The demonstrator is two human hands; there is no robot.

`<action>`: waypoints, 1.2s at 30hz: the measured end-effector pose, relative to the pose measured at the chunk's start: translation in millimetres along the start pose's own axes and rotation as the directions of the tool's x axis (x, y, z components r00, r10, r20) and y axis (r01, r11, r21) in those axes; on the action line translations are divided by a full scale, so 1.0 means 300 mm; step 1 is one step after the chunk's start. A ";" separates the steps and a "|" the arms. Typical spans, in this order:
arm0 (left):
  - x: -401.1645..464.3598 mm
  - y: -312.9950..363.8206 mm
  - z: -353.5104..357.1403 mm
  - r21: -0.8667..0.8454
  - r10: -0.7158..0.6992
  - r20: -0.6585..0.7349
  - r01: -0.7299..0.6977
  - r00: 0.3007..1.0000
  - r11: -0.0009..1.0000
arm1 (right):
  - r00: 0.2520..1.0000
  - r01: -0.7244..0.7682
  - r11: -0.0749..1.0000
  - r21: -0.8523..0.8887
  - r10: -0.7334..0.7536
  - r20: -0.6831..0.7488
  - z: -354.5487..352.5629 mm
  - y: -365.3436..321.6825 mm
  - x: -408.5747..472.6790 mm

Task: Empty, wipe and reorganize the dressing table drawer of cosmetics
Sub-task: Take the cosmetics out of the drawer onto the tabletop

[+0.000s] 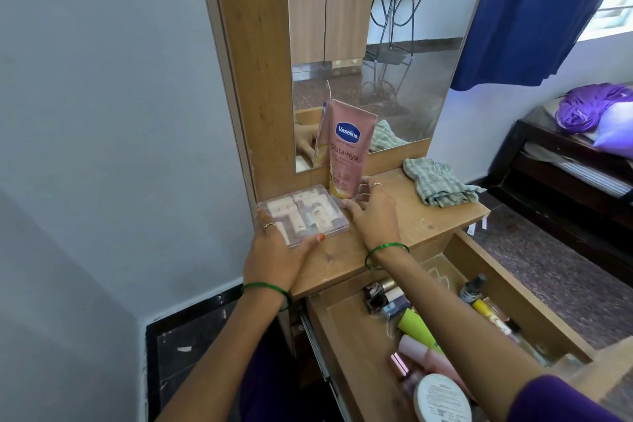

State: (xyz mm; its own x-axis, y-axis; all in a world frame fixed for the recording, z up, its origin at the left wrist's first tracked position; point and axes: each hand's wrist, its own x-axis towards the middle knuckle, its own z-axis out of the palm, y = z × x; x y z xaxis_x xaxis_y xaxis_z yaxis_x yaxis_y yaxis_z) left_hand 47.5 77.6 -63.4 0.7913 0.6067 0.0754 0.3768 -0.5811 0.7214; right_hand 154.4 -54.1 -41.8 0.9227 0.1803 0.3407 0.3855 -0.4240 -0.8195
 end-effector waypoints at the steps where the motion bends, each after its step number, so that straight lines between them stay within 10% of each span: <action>1: -0.004 0.001 -0.002 0.007 -0.001 0.007 0.001 1.000 1.000 | 1.000 -0.004 1.000 0.002 0.004 0.004 0.000 0.002 0.001; 13: -0.132 0.093 -0.022 0.164 0.249 -0.078 -0.234 0.965 0.958 | 0.998 0.017 1.000 -0.016 -0.016 0.065 -0.273 0.080 -0.140; 19: -0.275 0.159 0.089 0.140 0.734 0.126 -0.744 0.668 0.653 | 0.971 -0.065 0.974 -0.216 0.111 0.210 -0.455 0.210 -0.298; 24: -0.290 0.176 0.197 0.247 0.397 0.512 -0.573 0.762 0.781 | 0.900 -0.025 0.879 -0.476 0.228 0.373 -0.464 0.306 -0.333; 36: -0.267 0.192 0.291 0.400 0.215 0.593 -0.515 0.776 0.758 | 0.768 0.094 0.752 -0.652 0.362 0.528 -0.318 0.272 -0.273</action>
State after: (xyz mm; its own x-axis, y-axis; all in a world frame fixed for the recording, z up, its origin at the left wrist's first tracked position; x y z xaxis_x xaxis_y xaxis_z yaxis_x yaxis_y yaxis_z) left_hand 47.8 -51.7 -88.0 0.9805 0.0243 -0.1949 0.0702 -0.9701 0.2324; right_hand 110.5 -188.1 -92.6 0.8466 0.4538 -0.2780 0.3788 -0.8808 -0.2841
